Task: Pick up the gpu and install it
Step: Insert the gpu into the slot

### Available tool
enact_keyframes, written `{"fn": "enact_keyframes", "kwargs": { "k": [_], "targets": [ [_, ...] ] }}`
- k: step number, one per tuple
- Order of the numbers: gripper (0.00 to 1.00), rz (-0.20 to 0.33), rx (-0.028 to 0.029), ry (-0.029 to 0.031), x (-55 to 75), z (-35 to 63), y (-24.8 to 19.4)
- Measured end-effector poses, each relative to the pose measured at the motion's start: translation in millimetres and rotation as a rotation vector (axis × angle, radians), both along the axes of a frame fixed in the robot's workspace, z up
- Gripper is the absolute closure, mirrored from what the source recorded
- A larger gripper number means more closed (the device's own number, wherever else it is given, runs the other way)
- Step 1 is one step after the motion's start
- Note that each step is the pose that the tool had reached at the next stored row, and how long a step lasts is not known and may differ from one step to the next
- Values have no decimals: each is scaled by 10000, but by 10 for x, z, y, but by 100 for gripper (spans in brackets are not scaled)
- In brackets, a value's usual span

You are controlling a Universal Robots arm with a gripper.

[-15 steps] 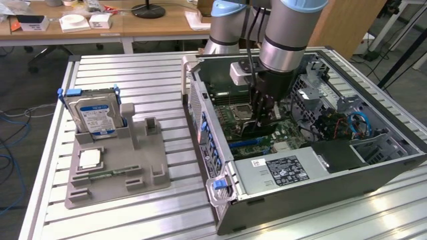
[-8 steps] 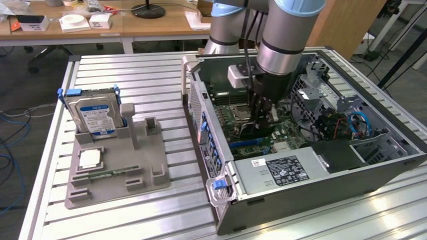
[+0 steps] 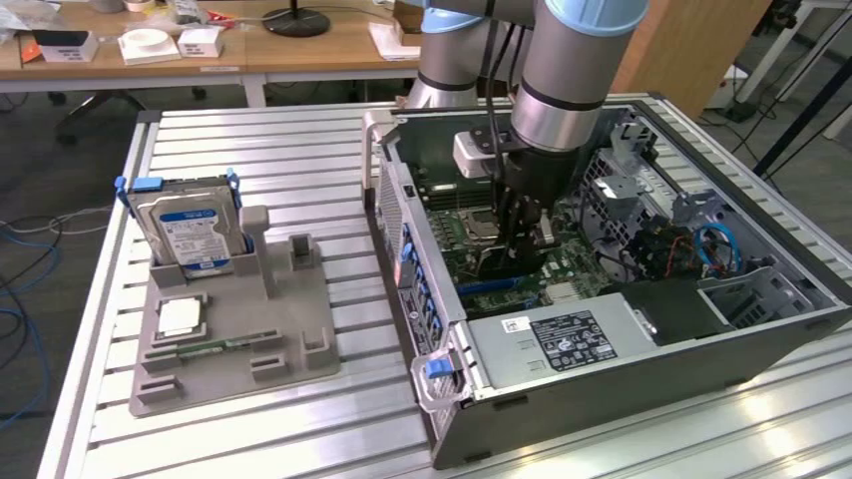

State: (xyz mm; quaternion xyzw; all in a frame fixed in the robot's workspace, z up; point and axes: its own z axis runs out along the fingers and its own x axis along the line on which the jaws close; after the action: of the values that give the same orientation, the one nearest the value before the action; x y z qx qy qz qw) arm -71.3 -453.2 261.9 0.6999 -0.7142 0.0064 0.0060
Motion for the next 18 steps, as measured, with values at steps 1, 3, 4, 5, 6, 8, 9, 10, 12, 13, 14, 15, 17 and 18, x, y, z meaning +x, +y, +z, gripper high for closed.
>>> {"fn": "enact_keyframes", "kwargs": {
  "k": [1, 3, 4, 5, 6, 8, 9, 10, 12, 13, 14, 15, 17, 18],
  "targets": [
    [74, 0, 0, 0, 0, 0, 0],
    [74, 0, 3, -1, 0, -7, 1],
    [74, 0, 3, -1, 0, -12, 1],
    [74, 0, 0, 0, 0, -16, 0],
    [74, 0, -1, -1, -1, -21, 0],
    [74, 0, -3, 0, -1, -32, 0],
    [74, 0, -4, 0, -1, -37, 0],
    [74, 0, -6, 0, -1, -42, 0],
    [74, 0, -11, 1, -1, -50, 0],
    [74, 0, -13, 0, -1, -54, 0],
    [74, 0, -13, -1, -1, -59, 0],
    [74, 0, -14, -1, -1, -64, 0],
    [74, 0, -17, 0, -1, -74, 0],
    [74, 0, -17, -1, -1, -80, 0]
  ]
}}
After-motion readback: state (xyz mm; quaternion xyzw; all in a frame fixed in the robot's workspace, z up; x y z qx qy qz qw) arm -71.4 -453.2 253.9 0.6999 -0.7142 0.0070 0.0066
